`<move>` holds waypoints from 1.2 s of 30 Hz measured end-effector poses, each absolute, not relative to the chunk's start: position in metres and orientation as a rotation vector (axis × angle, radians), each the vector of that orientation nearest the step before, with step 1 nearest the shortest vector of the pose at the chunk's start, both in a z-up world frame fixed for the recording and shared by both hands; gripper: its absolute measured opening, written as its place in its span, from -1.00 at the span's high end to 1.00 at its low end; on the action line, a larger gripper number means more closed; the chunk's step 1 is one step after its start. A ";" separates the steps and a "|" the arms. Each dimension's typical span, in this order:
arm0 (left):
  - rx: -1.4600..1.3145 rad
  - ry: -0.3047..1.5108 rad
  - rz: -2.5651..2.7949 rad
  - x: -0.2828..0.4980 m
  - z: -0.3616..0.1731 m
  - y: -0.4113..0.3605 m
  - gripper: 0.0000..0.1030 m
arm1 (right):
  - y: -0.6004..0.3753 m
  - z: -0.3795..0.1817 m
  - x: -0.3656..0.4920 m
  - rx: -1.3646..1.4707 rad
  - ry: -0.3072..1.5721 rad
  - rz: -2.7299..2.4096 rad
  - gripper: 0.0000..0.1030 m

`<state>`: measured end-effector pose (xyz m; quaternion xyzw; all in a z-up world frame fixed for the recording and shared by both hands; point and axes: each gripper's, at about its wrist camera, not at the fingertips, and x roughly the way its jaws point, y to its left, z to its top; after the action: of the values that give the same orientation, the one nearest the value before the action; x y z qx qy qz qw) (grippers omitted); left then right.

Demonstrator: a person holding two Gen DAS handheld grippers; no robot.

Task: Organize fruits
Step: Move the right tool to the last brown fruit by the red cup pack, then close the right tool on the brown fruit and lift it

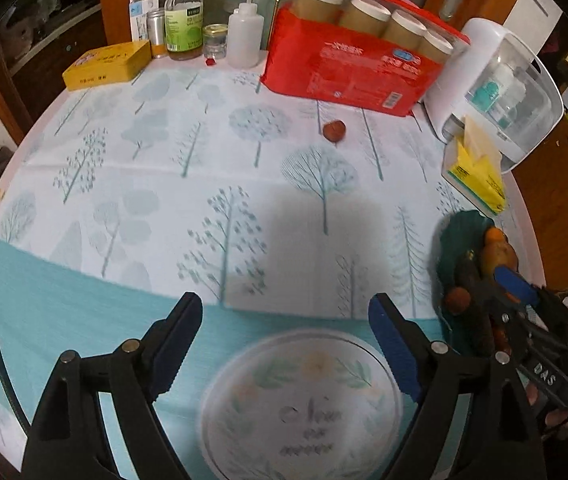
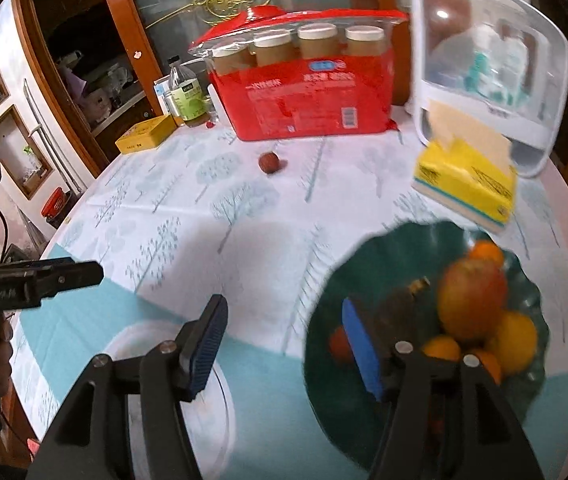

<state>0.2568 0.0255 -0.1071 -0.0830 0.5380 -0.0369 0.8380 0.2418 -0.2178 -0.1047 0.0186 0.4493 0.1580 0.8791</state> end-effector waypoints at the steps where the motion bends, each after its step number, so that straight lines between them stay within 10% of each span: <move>1: -0.160 1.130 -0.082 0.263 -0.107 0.031 -0.64 | -0.210 -0.106 0.251 0.039 0.934 0.329 -0.17; 36: -0.235 1.062 -0.146 0.350 -0.152 0.124 -0.64 | -0.094 -0.183 0.448 -0.122 0.849 0.235 -0.09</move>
<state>0.3499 0.1240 -0.1523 -0.1118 0.5049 -0.0695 0.8531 0.4484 -0.0945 -0.1832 -0.0592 0.4108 0.1135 0.9027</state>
